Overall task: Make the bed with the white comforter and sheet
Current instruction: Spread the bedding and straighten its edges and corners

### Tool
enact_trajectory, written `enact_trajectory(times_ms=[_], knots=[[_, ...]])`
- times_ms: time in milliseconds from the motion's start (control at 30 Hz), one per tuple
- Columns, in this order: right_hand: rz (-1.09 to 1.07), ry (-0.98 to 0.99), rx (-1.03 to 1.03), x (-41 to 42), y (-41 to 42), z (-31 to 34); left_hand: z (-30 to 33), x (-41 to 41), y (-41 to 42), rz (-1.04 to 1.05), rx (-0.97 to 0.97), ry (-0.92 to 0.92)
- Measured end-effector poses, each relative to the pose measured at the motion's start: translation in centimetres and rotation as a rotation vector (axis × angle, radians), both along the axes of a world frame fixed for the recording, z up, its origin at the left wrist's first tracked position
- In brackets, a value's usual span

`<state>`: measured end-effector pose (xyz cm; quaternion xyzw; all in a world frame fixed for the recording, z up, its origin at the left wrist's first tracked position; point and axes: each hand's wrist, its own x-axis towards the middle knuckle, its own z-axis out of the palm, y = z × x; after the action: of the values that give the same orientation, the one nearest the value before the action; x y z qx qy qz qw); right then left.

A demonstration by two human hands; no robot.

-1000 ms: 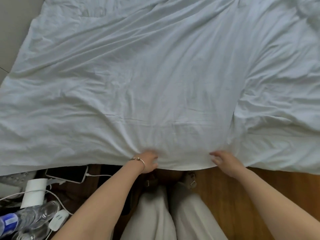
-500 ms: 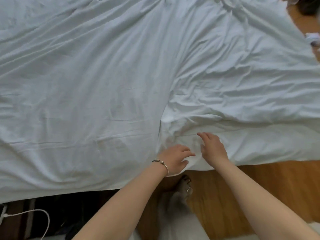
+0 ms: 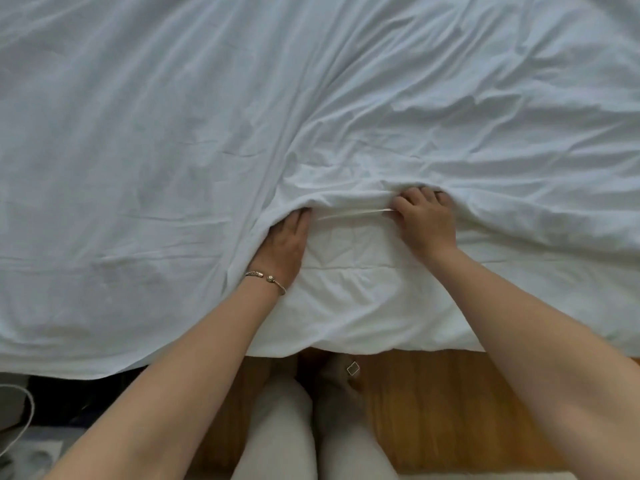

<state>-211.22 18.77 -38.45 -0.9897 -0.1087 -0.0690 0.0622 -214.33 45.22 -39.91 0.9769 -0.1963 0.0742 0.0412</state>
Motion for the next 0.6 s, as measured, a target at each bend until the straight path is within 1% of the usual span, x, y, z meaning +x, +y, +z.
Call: enact_trajectory(times_ms=[33, 100, 133, 167, 200, 233, 300, 333, 400, 433, 467, 500, 533, 600], knots=[[0.013, 0.008, 0.034, -0.3, -0.3, 0.1, 0.2, 0.0, -0.5, 0.04, 0.003, -0.037], [0.006, 0.118, 0.158, -1.5, -0.6, 0.8, 0.7, -0.1, -1.2, 0.068, -0.041, -0.102], [-0.021, 0.205, 0.193, -2.3, -0.8, 1.3, 1.1, -0.2, -1.4, 0.054, -0.084, -0.112], [-0.049, 0.311, 0.187, -3.4, -1.1, 1.9, 1.1, -0.6, -1.7, 0.021, -0.137, -0.11], [-0.062, 0.403, 0.157, -4.6, -1.6, 2.6, 1.3, -1.4, -2.0, -0.018, -0.194, -0.072], [-0.063, 0.484, 0.13, -6.0, -2.2, 3.2, 1.6, -2.5, -2.4, -0.065, -0.256, -0.004], [-0.08, 0.67, 0.092, -9.2, -2.9, 4.1, 2.6, -5.2, -3.4, -0.093, -0.338, 0.188], [-0.077, 0.753, 0.085, -10.8, -3.0, 4.7, 3.5, -6.6, -3.9, -0.084, -0.332, 0.313], [-0.029, 0.879, 0.041, -13.4, -3.5, 5.6, 4.8, -8.8, -4.6, -0.059, -0.227, 0.559], [0.021, 0.913, -0.008, -14.3, -4.0, 6.0, 5.5, -9.7, -4.9, -0.053, -0.187, 0.68], [0.096, 0.909, -0.078, -14.8, -4.6, 6.4, 5.9, -10.6, -5.1, -0.023, -0.18, 0.839], [0.183, 0.869, -0.179, -15.1, -5.2, 6.5, 6.1, -11.5, -5.3, -0.022, -0.179, 0.94], [0.231, 0.781, -0.224, -15.5, -5.9, 6.4, 6.4, -12.2, -5.6, -0.039, -0.179, 0.966], [0.252, 0.624, -0.17, -16.1, -7.4, 6.1, 6.6, -12.6, -6.8, -0.048, -0.24, 0.936]])
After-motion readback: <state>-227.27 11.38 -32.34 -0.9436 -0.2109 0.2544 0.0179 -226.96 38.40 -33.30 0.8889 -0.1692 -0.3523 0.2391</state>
